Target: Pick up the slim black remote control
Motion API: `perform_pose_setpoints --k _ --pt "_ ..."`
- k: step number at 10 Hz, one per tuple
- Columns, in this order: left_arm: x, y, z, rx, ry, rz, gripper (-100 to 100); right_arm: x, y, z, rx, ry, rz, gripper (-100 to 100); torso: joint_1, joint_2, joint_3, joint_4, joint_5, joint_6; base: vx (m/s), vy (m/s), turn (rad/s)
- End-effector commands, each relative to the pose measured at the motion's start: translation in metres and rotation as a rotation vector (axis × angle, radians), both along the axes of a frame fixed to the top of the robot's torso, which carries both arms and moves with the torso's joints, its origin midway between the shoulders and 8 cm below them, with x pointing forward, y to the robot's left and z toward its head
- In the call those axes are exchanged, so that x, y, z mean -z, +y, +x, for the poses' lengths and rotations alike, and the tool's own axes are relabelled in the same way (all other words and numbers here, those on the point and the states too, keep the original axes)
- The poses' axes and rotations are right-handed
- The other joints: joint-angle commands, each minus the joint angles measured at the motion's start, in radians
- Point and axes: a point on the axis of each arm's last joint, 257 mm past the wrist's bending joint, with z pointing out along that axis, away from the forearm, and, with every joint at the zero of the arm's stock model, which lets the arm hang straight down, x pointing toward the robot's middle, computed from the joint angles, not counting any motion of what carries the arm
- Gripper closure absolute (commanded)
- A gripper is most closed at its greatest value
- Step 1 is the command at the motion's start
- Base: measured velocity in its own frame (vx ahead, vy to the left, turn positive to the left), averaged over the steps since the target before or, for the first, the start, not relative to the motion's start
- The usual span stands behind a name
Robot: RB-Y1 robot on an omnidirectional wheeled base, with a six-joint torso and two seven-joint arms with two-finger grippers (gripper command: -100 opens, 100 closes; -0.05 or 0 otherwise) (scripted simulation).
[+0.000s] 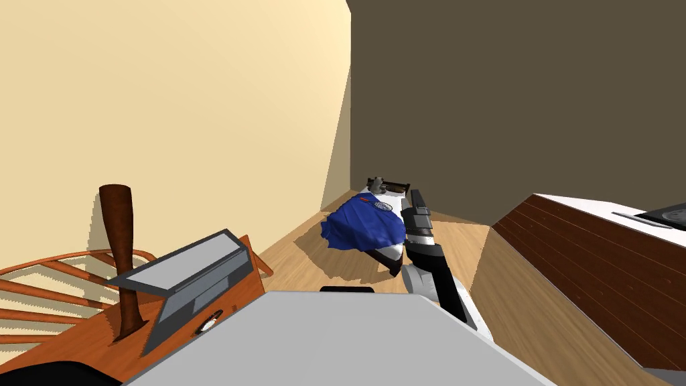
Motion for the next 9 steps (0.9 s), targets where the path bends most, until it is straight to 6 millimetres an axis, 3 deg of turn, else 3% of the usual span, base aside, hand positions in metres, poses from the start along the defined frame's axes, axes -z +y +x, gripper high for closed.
perform_pose_setpoints --k 1,2,3,4,5,9 --pt "-0.002 0.007 -0.012 0.000 0.033 0.017 -100 0.000 0.000 0.000 0.000 0.000 0.000 0 0.000 0.000 0.000 0.000 0.000 0.000 0.151 0.105 -0.018" --pt "-0.004 0.012 -0.022 0.001 0.059 0.028 -100 0.000 0.000 0.000 0.000 0.000 0.000 0 0.001 0.001 0.001 0.000 0.000 0.000 0.163 0.136 -0.018" --pt "-0.003 0.010 -0.016 0.001 0.043 0.020 -100 0.000 0.000 0.000 0.000 0.000 0.000 0 0.003 0.001 0.000 0.000 0.001 0.000 0.073 0.067 -0.014" --pt "-0.004 0.011 -0.017 0.000 0.046 0.022 0 0.000 0.000 0.000 0.000 0.000 0.000 0 -0.001 0.005 0.003 0.001 0.000 0.000 0.014 0.012 -0.003" --pt "0.000 0.000 -0.027 -0.007 0.041 0.019 -100 0.000 0.000 0.000 0.000 0.000 0.000 0 -0.004 0.009 0.005 0.002 -0.001 0.000 0.055 0.065 0.063" --pt "0.004 -0.011 -0.037 0.017 0.038 0.016 -100 0.000 0.000 0.000 0.000 0.000 0.000 0 -0.004 0.009 0.005 0.002 0.000 -0.001 0.046 0.047 0.045"
